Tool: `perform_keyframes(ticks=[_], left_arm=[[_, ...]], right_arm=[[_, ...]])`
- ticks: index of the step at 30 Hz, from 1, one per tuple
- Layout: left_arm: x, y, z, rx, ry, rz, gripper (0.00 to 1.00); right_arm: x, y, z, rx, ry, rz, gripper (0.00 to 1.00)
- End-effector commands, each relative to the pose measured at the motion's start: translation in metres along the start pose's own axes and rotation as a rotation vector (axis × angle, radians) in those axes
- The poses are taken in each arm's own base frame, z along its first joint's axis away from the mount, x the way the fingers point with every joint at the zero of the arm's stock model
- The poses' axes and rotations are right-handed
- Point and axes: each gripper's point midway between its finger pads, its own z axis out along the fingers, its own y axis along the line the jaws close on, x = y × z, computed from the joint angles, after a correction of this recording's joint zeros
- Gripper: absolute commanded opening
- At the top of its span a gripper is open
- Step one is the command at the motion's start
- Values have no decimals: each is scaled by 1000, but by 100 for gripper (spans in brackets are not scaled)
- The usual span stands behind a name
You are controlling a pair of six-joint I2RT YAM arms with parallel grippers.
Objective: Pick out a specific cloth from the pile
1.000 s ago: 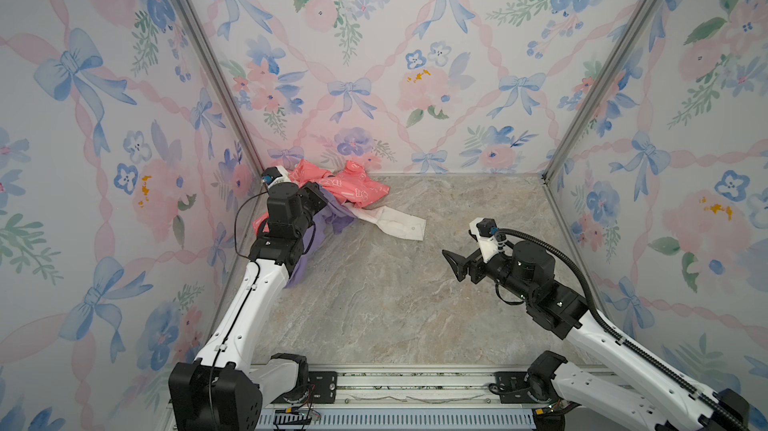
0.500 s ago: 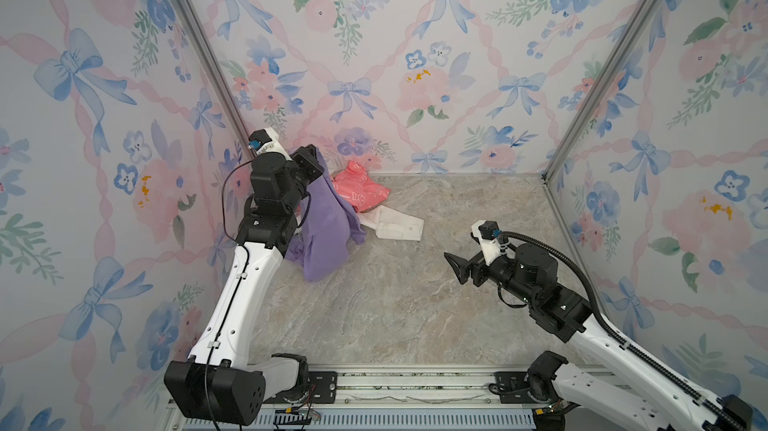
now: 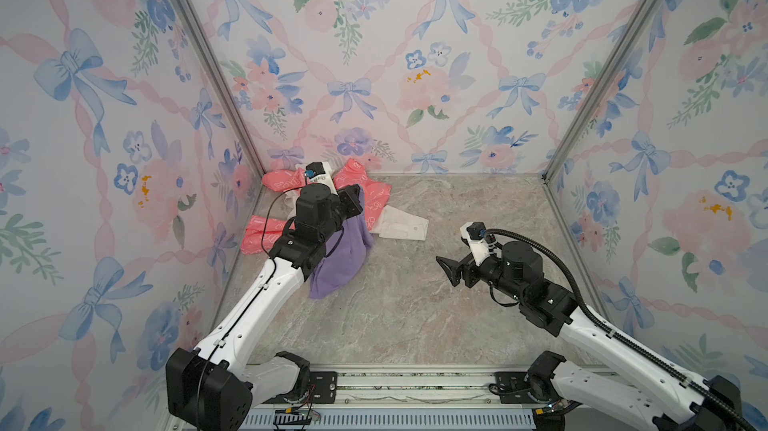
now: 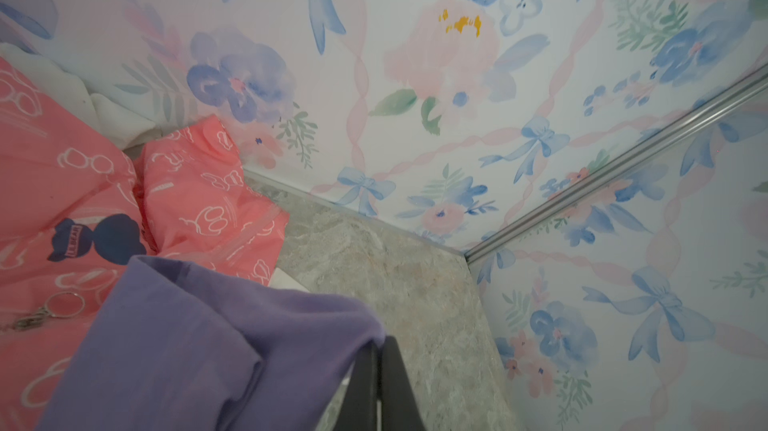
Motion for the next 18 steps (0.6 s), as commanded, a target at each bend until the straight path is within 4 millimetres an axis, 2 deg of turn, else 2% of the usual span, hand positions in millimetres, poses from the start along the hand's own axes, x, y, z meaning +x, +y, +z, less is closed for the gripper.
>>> perform_keyframes(ticks=[1,5,7,9,11,13,15,16,18], left_arm=[[47,-5,8,12,84,74,0],[131,0,18,-2,263,179,1],[163,6,20,-8,339,210,19],[182,15,21,-23,386,229,45],[182,23,19,-51,375,238,59],[169,29,13,-89,315,251,73],[146,35,2,-138,217,255,94],[136,40,-3,-163,173,247,98],[117,53,-17,-220,85,210,98]], right_arm=[[-8,3,2,-2,-28,10,97],[-8,-3,2,35,-33,13,97],[-10,-6,1,47,-38,17,97],[-10,-7,0,58,-41,19,97],[-8,-9,-1,66,-37,22,97],[-8,-9,-2,70,-39,26,97],[-7,-10,-2,71,-38,25,97],[-7,-10,-2,73,-38,27,97],[-7,-10,-2,72,-38,28,97]])
